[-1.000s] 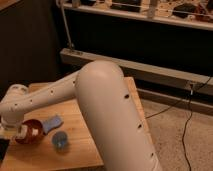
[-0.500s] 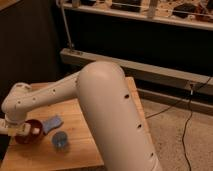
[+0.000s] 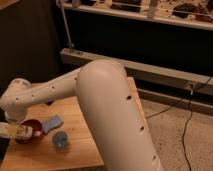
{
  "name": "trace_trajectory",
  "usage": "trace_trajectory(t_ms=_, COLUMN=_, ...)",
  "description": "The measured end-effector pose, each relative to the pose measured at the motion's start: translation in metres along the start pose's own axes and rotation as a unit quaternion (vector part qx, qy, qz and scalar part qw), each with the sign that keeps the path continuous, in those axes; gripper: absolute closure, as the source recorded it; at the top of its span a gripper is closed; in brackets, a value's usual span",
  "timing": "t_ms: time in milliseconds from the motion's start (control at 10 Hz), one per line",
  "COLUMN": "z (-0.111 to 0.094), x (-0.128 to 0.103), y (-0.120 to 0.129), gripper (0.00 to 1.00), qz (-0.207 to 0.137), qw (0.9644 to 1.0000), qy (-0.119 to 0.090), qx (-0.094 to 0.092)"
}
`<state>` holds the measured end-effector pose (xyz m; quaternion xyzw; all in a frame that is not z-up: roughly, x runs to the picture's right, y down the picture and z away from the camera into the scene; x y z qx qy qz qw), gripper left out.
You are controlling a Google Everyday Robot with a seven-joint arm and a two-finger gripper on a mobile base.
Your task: Place the bottle in the ceramic bowl
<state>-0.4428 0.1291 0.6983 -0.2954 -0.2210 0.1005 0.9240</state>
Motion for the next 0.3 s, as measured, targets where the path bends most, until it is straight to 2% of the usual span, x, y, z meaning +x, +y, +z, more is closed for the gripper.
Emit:
trace_trajectory(t_ms=100, z=-0.017, x=-0.003, y=-0.014, gripper=0.20, qz=0.024, qw=0.9996, qy=-0.001, qx=0.016)
trace_trajectory(t_ms=200, z=-0.045, x=-0.006, y=-0.041, gripper=0.20, qz=0.070, qw=0.9964, qy=-0.005, qx=0.046)
trace_trajectory(t_ms=300, z=-0.072, x=0.001, y=-0.080, gripper=0.20, qz=0.129, qw=0.9877, qy=-0.008, qx=0.088)
